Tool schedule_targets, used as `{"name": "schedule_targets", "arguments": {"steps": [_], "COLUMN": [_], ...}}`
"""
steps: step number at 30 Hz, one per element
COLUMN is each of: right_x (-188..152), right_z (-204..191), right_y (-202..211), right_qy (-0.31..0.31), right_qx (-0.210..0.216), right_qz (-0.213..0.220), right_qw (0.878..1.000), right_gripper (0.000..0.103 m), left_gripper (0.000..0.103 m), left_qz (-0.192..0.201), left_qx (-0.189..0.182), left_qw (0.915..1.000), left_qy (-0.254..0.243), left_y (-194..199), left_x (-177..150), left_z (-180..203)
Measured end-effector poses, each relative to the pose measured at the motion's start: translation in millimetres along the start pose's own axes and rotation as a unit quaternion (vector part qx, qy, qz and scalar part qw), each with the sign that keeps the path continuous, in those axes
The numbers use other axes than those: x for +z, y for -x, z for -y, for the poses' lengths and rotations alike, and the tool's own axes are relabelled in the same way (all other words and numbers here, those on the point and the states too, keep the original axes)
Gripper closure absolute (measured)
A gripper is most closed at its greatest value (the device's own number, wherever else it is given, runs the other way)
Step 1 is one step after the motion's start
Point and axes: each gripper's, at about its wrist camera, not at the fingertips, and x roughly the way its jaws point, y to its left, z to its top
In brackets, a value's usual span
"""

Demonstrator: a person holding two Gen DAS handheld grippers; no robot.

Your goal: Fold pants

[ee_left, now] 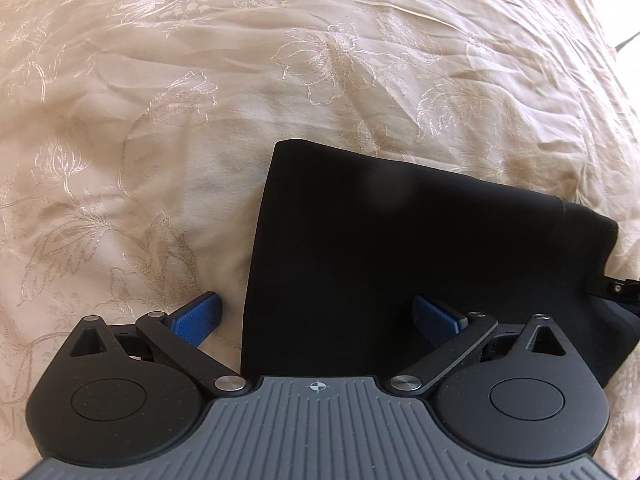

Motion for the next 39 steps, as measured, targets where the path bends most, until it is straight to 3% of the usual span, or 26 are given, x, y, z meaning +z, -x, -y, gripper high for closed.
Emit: {"name": "schedule_targets", "arguments": {"steps": [5, 8, 10, 12, 14, 19, 24, 30, 39], "right_x": [0.8, 1.4, -0.7, -4.5, -8.6, -16.0, -24.7, -46.3, -67.1], "right_z": [1.7, -3.4, -8.6, -14.5, -20.9, -42.9, -72.0, -147.5, -296.4], "right_y": [0.0, 1.9, 7.0, 14.8, 24.1, 41.7, 43.7, 21.1, -28.1], "right_qy": [0.007, 0.030, 0.038, 0.042, 0.038, 0.044, 0.038, 0.071, 0.148], "right_qx": [0.014, 0.021, 0.017, 0.014, 0.015, 0.015, 0.042, 0.063, 0.097], "right_qz": [-0.006, -0.013, -0.005, 0.007, 0.019, 0.030, 0.012, -0.015, -0.041], "right_qw": [1.000, 0.999, 0.999, 0.999, 0.999, 0.998, 0.998, 0.995, 0.983], "right_gripper": [0.042, 0.059, 0.066, 0.072, 0.079, 0.080, 0.080, 0.080, 0.080], "left_gripper": [0.001, 0.027, 0.057, 0.080, 0.083, 0.087, 0.087, 0.087, 0.087], "left_qz": [0.006, 0.026, 0.041, 0.052, 0.058, 0.075, 0.089, 0.090, 0.084], "left_qx": [0.004, 0.017, 0.042, 0.033, 0.023, 0.034, 0.061, 0.096, 0.135], "left_qw": [0.9999, 0.9995, 0.9980, 0.9979, 0.9980, 0.9966, 0.9941, 0.9911, 0.9841], "left_qy": [0.009, -0.010, -0.023, -0.023, -0.008, -0.006, -0.002, 0.022, 0.079], "left_y": [-1.2, 9.6, 19.4, 29.1, 37.8, 60.4, 90.5, 113.7, 141.6], "left_x": [-1.0, -3.1, -7.4, -10.7, -12.3, -11.6, -10.0, -10.5, -4.8], "left_z": [0.4, 16.0, 23.5, 23.3, 20.5, 23.7, -2.7, -81.7, -209.0]}}
